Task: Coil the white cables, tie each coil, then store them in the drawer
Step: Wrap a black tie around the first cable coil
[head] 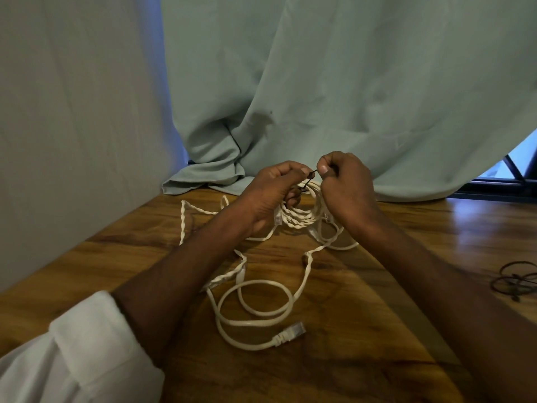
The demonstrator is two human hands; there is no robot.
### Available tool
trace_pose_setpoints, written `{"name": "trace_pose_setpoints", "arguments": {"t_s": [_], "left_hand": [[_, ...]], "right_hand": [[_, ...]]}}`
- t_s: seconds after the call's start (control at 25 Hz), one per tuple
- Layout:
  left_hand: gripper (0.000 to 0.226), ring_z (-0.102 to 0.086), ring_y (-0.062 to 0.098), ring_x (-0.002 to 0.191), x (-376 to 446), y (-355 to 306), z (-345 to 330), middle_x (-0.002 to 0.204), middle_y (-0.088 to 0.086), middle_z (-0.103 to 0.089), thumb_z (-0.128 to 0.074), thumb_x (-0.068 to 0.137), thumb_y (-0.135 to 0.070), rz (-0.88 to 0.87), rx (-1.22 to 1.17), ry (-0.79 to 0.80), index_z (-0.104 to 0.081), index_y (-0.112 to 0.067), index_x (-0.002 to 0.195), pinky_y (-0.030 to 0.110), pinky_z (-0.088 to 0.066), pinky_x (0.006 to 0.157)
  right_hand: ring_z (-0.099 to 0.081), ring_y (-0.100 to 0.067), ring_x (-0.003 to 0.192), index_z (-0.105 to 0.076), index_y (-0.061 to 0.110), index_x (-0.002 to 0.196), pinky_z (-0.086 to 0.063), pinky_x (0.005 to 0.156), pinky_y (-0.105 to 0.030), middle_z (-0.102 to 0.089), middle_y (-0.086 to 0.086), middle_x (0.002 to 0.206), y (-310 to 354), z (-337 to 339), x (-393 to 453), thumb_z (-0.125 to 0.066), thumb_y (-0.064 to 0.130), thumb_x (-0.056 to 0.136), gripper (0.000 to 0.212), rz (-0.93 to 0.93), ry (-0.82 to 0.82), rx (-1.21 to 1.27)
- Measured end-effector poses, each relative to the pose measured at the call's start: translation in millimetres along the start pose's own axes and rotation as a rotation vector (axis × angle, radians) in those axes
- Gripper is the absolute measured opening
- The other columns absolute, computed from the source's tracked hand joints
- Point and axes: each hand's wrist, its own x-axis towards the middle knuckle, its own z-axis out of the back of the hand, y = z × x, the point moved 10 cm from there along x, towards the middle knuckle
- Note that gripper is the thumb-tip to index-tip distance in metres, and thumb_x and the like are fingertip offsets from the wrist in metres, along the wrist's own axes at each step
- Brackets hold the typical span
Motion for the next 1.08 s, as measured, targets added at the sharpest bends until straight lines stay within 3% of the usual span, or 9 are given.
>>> {"name": "trace_pose_setpoints", "arguments": {"t_s": [0.2, 0.4, 0.64, 0.8, 0.88, 1.08], "left_hand": [[0.021, -0.041, 0.008, 0.059, 2, -1, 8, 0.083, -0.001, -0.064, -0.062, 0.104, -0.020, -0.029, 0.031, -0.046, -0.074, -0.006, 0.113, 0.027, -0.037, 0.060], [0.024, -0.042, 0.008, 0.060, 1, 2, 4, 0.089, 0.011, -0.054, -0.064, 0.102, -0.019, -0.006, -0.001, -0.011, -0.071, 0.000, 0.116, 0.025, -0.037, 0.059], [0.022, -0.044, 0.009, 0.065, 1, -2, 2, 0.094, 0.006, -0.065, -0.063, 0.102, -0.020, -0.037, 0.037, 0.012, -0.073, -0.006, 0.115, 0.026, -0.038, 0.060], [0.023, -0.047, 0.005, 0.060, 3, 1, 7, 0.083, 0.003, -0.063, -0.061, 0.104, -0.018, -0.020, 0.031, -0.053, -0.072, -0.002, 0.115, 0.024, -0.040, 0.059], [0.026, -0.050, 0.002, 0.056, 4, 2, 10, 0.073, -0.002, -0.064, -0.060, 0.104, -0.019, -0.005, 0.045, -0.088, -0.072, 0.000, 0.117, 0.023, -0.043, 0.059], [0.022, -0.049, 0.009, 0.063, 2, 0, 16, 0.078, 0.007, -0.061, -0.058, 0.106, -0.020, -0.010, -0.085, -0.170, -0.069, -0.002, 0.112, 0.018, -0.043, 0.054]], "right_hand": [[-0.060, -0.018, 0.082, -0.070, 0.011, 0.090, -0.044, 0.071, -0.033, -0.068, -0.002, 0.087, 2, 0, -1, -0.054, 0.005, 0.099, 0.019, -0.021, 0.007, 0.080], [-0.061, -0.020, 0.085, -0.065, 0.021, 0.083, -0.042, 0.066, -0.028, -0.067, -0.007, 0.094, 2, -1, -1, -0.055, 0.003, 0.093, 0.023, 0.000, -0.009, 0.048], [-0.062, -0.017, 0.082, -0.070, 0.015, 0.085, -0.044, 0.067, -0.028, -0.069, -0.004, 0.090, 2, 5, 0, -0.057, 0.003, 0.093, 0.020, -0.024, -0.022, 0.081], [-0.061, -0.014, 0.079, -0.069, 0.018, 0.080, -0.044, 0.068, -0.026, -0.068, -0.001, 0.085, 6, 3, -1, -0.059, 0.008, 0.094, 0.020, -0.009, -0.013, 0.084], [-0.059, -0.009, 0.077, -0.070, 0.018, 0.080, -0.043, 0.068, -0.026, -0.066, 0.002, 0.083, 11, 2, -4, -0.061, 0.010, 0.094, 0.018, 0.021, -0.007, 0.071], [-0.052, -0.009, 0.076, -0.069, 0.019, 0.086, -0.036, 0.063, -0.026, -0.054, 0.002, 0.083, 29, -22, -16, -0.064, 0.012, 0.094, 0.012, 0.205, 0.140, -0.070]]}}
